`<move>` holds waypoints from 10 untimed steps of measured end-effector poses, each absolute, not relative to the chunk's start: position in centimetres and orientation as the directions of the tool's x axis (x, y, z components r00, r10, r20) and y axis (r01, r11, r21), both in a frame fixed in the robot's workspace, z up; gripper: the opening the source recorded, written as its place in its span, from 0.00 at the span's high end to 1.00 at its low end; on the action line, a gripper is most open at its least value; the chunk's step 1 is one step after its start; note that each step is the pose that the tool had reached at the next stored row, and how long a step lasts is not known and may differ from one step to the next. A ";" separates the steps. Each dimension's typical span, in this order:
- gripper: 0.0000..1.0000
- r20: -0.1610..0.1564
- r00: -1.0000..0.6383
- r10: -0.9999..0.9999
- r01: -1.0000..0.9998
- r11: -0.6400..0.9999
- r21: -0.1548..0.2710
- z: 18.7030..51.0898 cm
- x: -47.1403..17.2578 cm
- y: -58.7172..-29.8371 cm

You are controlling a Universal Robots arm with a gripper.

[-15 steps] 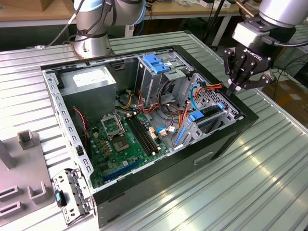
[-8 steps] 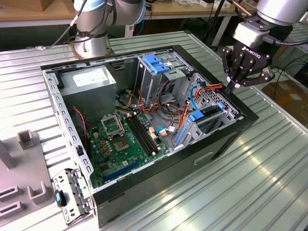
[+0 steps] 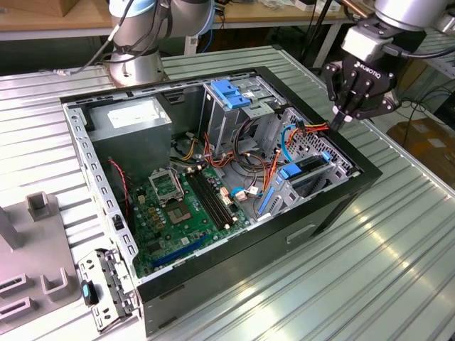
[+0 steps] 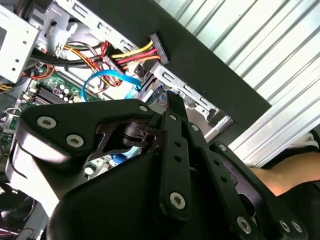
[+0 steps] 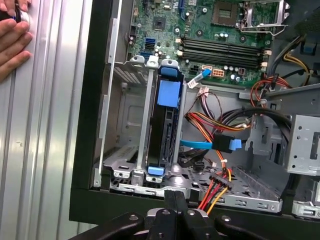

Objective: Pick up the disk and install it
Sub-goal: 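Insert the first disk wire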

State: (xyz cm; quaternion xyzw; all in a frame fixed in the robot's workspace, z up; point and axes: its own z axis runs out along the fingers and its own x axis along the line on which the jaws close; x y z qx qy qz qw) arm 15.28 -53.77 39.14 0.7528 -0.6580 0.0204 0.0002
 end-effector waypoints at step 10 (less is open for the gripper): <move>0.89 0.031 0.229 -0.973 -0.973 -0.230 -0.027 38.8 16.0 -52.9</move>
